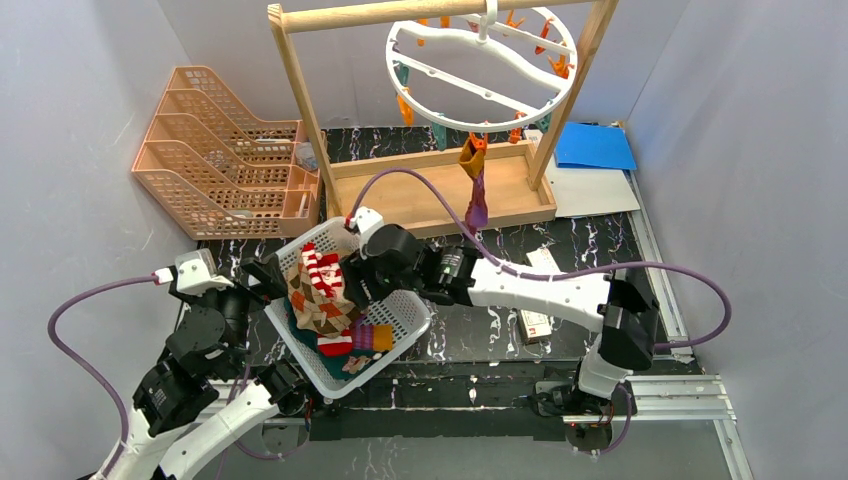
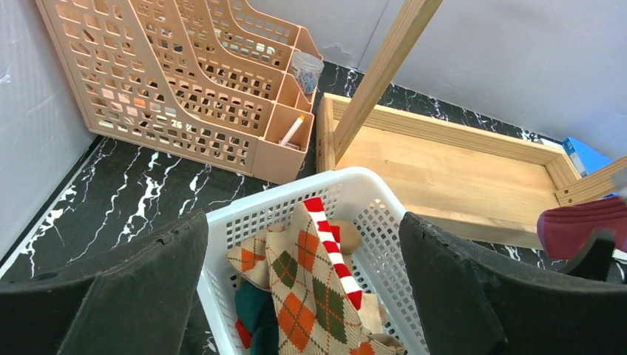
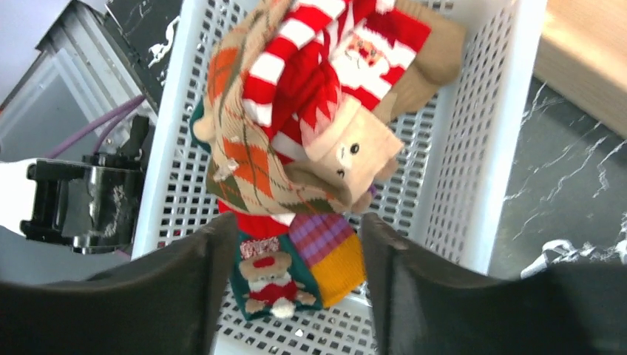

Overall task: Clip the socks to the hanger
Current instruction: Adjust the sock in the bin.

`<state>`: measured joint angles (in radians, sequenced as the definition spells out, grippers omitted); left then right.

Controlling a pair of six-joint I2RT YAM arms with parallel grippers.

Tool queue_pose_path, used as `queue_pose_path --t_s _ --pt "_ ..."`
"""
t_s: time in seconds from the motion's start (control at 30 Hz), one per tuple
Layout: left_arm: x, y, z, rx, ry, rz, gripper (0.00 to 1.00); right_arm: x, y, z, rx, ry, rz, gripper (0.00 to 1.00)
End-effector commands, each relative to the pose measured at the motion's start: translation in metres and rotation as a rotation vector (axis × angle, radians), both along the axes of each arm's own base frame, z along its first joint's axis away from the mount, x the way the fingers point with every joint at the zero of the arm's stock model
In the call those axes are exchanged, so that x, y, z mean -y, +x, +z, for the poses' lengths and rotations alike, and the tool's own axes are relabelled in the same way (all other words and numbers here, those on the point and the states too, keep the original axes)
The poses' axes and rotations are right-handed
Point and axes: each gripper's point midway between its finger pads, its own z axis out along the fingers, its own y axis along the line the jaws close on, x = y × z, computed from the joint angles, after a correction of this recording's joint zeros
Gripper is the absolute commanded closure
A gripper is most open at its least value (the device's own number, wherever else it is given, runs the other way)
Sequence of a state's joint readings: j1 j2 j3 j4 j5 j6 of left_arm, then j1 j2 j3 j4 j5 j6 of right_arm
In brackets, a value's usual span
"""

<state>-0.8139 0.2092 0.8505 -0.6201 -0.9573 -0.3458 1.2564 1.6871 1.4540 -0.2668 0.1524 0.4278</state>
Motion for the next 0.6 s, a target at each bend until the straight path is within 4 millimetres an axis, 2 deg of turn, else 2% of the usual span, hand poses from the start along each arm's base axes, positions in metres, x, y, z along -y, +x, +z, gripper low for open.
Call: queue_pose_path --t_s 0.0,0.07,0.13,0.23,0.3,0.47,0.57 --pt "0.008 0.007 0.000 -0.003 -0.016 0.001 0.02 0.012 -0.016 -0.042 -0.035 -0.067 0.069 0.41" --pt "0.011 0.008 -0.001 -0.007 -0.020 -0.004 0.02 0.013 -0.019 -0.062 -0.050 -0.094 0.087 0.55" --pt "0.013 0.009 -0.002 -0.011 -0.024 -0.009 0.02 0.011 -0.019 -0.077 -0.052 -0.123 0.098 0.65" --pt "0.014 0.010 -0.003 -0.012 -0.034 -0.011 0.02 0.002 -0.016 -0.093 -0.045 -0.145 0.113 0.69" --pt "0.014 0.010 -0.001 -0.006 -0.046 -0.006 0.02 -0.003 -0.012 -0.103 -0.036 -0.167 0.110 0.65" --pt "0.018 0.012 0.002 -0.011 -0.035 -0.016 0.02 -0.014 -0.001 -0.127 -0.025 -0.216 0.085 0.41" --pt "0.017 0.011 0.001 -0.012 -0.033 -0.016 0.02 -0.019 0.008 -0.134 -0.012 -0.224 0.046 0.32"
